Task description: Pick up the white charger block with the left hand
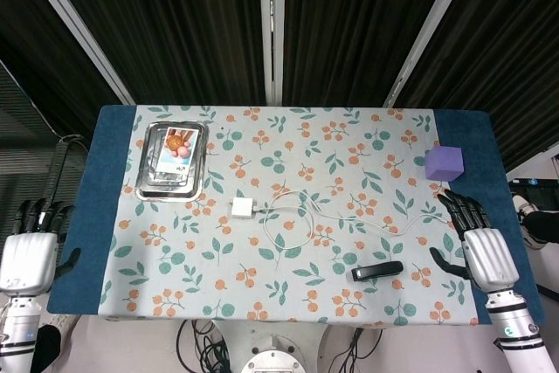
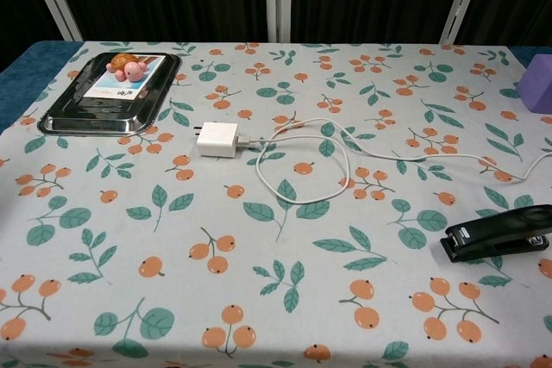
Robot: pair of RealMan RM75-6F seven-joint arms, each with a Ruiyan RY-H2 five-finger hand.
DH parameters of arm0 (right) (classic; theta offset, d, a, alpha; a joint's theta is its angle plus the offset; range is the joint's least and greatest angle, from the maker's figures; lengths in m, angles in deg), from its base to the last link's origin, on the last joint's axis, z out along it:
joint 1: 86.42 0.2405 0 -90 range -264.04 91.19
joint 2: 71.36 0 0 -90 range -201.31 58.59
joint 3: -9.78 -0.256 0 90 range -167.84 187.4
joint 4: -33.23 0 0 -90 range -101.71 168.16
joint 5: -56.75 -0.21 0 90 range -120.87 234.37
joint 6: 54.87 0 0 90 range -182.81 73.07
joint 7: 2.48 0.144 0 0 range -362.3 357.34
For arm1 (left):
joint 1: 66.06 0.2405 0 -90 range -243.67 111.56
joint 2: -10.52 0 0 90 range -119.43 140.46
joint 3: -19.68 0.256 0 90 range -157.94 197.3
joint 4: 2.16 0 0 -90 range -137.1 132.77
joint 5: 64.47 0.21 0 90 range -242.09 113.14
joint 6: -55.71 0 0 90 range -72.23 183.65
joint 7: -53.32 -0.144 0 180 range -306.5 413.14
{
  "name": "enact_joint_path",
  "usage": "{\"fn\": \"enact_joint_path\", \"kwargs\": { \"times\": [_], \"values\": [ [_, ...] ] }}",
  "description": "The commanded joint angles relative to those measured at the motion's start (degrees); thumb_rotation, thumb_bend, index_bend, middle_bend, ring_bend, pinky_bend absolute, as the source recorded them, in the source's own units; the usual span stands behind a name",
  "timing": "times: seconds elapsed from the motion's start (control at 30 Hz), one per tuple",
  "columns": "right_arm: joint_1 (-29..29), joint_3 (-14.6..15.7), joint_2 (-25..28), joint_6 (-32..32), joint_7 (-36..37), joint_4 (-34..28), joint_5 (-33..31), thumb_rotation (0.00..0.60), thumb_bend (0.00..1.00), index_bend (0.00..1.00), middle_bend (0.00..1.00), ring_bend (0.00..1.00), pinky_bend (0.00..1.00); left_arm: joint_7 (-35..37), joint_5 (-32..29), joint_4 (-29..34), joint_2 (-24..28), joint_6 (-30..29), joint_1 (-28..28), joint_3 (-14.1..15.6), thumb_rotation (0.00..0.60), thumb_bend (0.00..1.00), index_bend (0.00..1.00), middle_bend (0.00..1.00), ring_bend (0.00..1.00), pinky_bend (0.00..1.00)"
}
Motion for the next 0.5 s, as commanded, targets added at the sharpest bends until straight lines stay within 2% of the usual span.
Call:
{"fn": "enact_joint_path", "kwargs": {
  "times": [0.03,0.17,0.33,0.5],
  "values": [
    [0.4,-0.2,0.1,-0.3,-0.4,-0.4,0.3,0.600,0.24,0.00,0.00,0.00,0.00,0.0,-0.8,0.4,-1.5,6.2,-6.0,-3.3,0.600,0.24,0.21,0.15,0.05,0.00],
    [0.8,-0.4,0.3,-0.6,-1.1,-1.1,0.4,0.600,0.24,0.00,0.00,0.00,0.00,-0.4,-4.4,-0.9,-4.8,15.8,-14.2,-6.7,0.600,0.24,0.22,0.15,0.05,0.00],
    [0.7,-0.2,0.8,-0.5,-1.6,-1.9,0.2,0.600,0.24,0.00,0.00,0.00,0.00,-1.6,-10.8,-4.3,-11.0,26.5,-23.8,-9.6,0.600,0.23,0.19,0.15,0.05,0.00],
    [0.4,-0.1,1.0,-0.4,-1.9,-2.0,-0.6,0.600,0.24,0.00,0.00,0.00,0.00,-2.7,-16.5,-10.2,-17.8,32.8,-30.9,-10.7,0.600,0.21,0.16,0.15,0.05,0.00]
  ]
}}
